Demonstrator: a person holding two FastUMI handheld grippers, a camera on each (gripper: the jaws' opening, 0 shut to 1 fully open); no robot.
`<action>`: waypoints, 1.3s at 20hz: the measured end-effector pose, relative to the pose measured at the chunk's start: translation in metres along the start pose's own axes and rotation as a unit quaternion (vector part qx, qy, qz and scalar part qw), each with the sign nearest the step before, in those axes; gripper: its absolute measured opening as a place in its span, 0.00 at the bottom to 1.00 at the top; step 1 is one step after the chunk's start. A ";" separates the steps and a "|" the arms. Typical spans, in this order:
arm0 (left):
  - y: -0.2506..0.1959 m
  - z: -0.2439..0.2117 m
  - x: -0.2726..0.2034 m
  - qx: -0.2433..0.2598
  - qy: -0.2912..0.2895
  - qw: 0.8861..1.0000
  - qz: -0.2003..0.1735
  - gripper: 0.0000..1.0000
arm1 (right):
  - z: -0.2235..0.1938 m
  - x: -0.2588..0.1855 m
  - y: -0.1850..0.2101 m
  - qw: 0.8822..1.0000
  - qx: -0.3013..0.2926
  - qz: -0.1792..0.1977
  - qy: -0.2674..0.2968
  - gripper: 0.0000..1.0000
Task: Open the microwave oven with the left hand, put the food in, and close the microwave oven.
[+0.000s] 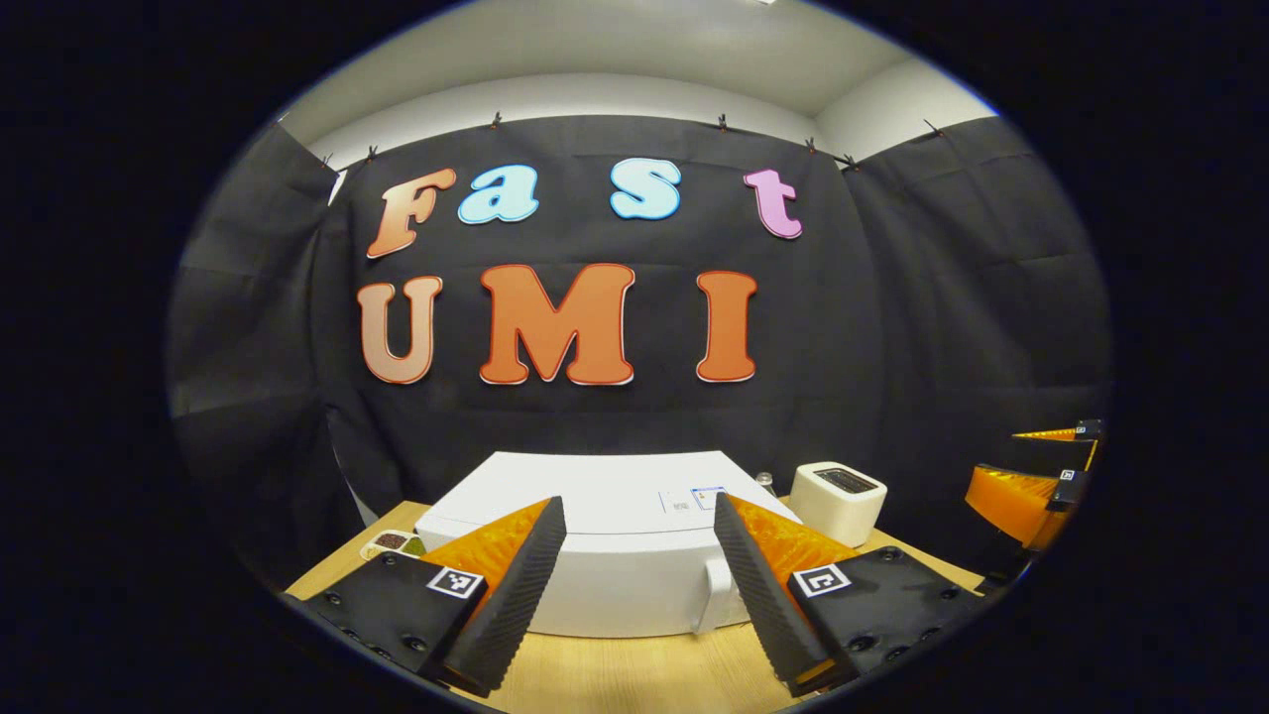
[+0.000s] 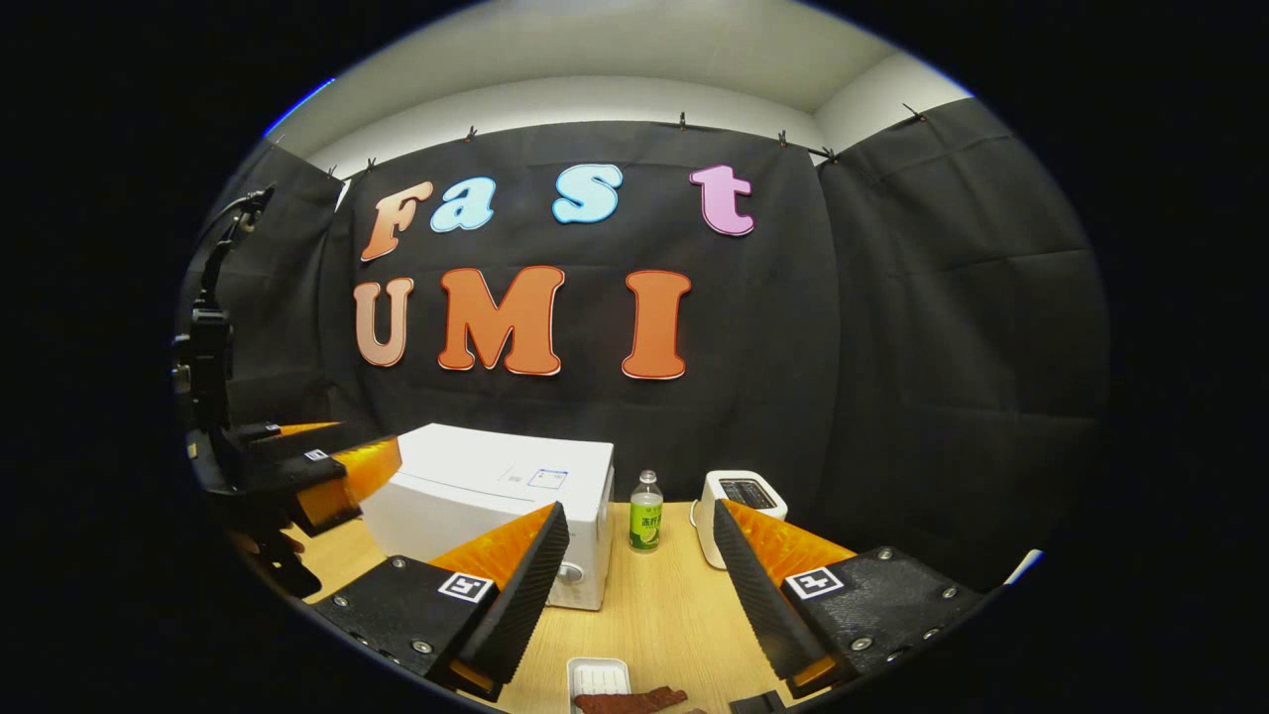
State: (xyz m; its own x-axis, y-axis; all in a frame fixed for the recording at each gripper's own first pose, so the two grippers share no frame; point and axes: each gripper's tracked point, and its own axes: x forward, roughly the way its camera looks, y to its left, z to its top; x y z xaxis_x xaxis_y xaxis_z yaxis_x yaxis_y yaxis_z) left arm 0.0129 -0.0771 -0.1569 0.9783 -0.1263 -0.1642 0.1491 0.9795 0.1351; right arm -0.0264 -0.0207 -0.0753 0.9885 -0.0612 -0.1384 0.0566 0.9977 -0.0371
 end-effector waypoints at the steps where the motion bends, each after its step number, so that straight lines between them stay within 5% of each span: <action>1: -0.008 -0.010 0.004 0.003 0.007 1.000 -0.004 0.97 | -0.003 -0.003 -0.003 1.000 -0.004 0.000 -0.001 0.92; 14: -0.069 -0.112 0.057 0.023 0.081 0.996 -0.023 0.96 | -0.033 -0.012 -0.033 0.999 0.015 0.031 0.021 0.92; 20: -0.071 -0.160 0.086 0.033 0.122 0.992 0.006 0.98 | -0.056 -0.019 -0.044 0.998 0.038 0.031 0.045 0.92; 23: -0.066 -0.183 0.097 0.036 0.145 0.989 0.021 0.85 | -0.065 -0.017 -0.055 0.998 0.031 0.019 0.052 0.92; 26: -0.066 -0.199 0.105 0.042 0.159 0.986 0.027 0.83 | -0.071 -0.016 -0.066 0.998 0.039 0.000 0.054 0.92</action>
State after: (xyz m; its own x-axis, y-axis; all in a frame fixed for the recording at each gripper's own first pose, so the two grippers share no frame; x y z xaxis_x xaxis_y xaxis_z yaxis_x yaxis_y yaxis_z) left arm 0.0774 -0.1240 -0.3780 0.8923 -0.0058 -0.4514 0.1231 0.9652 0.2308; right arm -0.0559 -0.0878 -0.1410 0.9678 -0.0598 -0.2446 0.0716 0.9966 0.0396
